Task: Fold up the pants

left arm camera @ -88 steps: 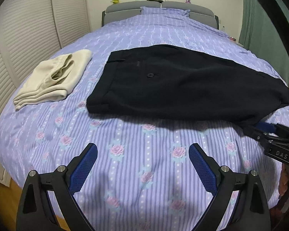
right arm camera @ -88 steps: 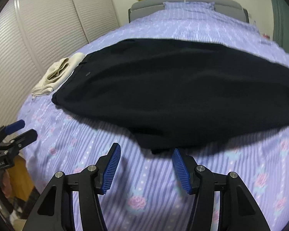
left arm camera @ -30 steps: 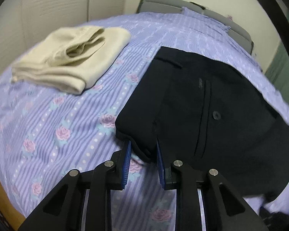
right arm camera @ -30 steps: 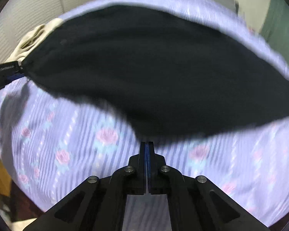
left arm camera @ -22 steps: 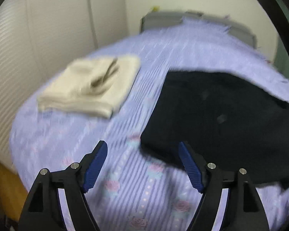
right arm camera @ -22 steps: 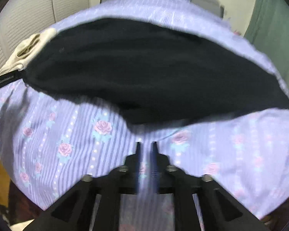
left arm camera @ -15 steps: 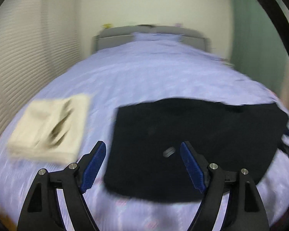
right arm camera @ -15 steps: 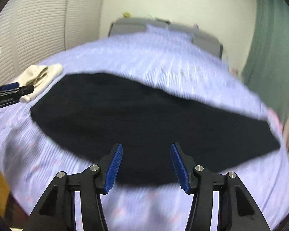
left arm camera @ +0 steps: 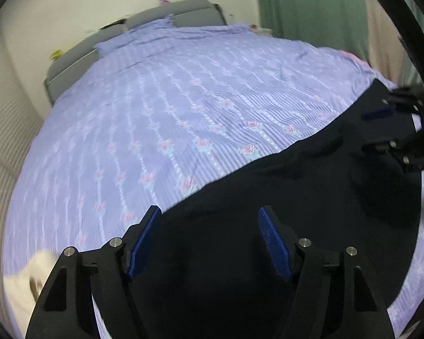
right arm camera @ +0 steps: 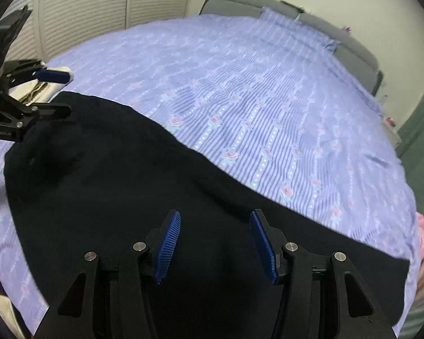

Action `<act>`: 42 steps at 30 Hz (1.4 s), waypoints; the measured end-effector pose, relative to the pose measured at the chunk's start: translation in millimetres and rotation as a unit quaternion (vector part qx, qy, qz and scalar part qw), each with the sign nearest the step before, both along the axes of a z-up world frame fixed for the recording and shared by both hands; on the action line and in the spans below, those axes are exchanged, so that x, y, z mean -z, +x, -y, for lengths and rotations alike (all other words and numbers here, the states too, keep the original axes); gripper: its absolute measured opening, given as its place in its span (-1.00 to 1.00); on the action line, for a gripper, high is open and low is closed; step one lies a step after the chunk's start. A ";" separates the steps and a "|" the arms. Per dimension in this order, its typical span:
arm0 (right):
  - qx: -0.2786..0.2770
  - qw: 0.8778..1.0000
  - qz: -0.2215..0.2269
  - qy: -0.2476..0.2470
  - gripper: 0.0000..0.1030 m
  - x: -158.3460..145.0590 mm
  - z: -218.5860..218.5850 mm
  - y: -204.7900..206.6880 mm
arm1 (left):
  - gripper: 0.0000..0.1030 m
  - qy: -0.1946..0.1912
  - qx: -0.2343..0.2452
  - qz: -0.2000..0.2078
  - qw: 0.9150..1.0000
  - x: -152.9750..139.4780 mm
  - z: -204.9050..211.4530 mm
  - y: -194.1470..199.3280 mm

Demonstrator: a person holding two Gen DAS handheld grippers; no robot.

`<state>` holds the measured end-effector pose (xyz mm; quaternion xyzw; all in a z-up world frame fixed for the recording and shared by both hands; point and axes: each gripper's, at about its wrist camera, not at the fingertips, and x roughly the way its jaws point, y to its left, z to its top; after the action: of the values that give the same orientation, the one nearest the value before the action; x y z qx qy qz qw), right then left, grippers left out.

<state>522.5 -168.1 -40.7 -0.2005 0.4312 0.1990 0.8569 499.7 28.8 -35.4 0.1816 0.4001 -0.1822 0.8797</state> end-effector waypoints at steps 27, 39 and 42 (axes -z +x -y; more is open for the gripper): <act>-0.089 0.989 -0.115 -0.001 -0.82 61.4 -10.4 56.1 | -0.91 0.042 0.077 -0.063 0.994 49.9 31.3 49.4; -0.056 0.996 -0.064 -0.011 -0.95 41.9 -5.8 52.4 | -0.93 0.028 0.053 -0.041 0.997 40.8 30.9 64.1; -0.049 0.996 -0.070 -0.028 -0.94 54.6 -12.2 62.1 | -0.93 0.036 0.039 -0.049 0.997 54.2 35.1 74.0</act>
<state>584.6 -155.9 -95.3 -0.2308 0.4854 0.2418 0.8079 573.7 -6.3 -89.6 0.2189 0.4416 -0.2106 0.8442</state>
